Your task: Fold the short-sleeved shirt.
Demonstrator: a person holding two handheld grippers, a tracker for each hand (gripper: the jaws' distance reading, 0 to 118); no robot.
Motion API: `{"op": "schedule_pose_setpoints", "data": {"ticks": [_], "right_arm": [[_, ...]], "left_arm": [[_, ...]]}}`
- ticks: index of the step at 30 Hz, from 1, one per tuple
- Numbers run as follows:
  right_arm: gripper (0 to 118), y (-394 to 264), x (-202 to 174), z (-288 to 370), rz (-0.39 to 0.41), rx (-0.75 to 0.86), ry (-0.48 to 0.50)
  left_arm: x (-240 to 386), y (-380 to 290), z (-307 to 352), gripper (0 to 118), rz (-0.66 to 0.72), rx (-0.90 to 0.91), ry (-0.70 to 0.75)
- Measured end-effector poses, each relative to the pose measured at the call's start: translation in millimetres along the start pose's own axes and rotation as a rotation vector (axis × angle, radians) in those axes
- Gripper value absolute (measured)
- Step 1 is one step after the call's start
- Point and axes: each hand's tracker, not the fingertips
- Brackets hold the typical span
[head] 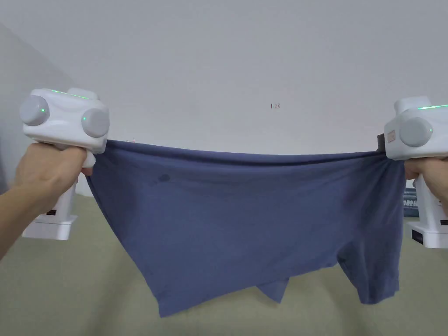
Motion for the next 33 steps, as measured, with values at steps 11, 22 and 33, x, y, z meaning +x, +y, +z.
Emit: {"op": "schedule_pose_setpoints", "data": {"ticks": [11,22,33], "right_arm": [[9,-175.6,-45.3,-79.6,-0.016,-0.215,0.011],[9,-245.0,-14.1,-10.0,-0.049,-0.302,0.040],[9,-320.4,46.9,156.8,-0.061,-0.378,0.093]], "left_arm": [[58.0,-153.2,-94.1,3,-0.157,-0.164,-0.037],[29.1,-228.8,-17.0,3,-0.095,-0.240,-0.126],[-40.6,-298.3,139.3,3,-0.109,-0.327,-0.279]]}}
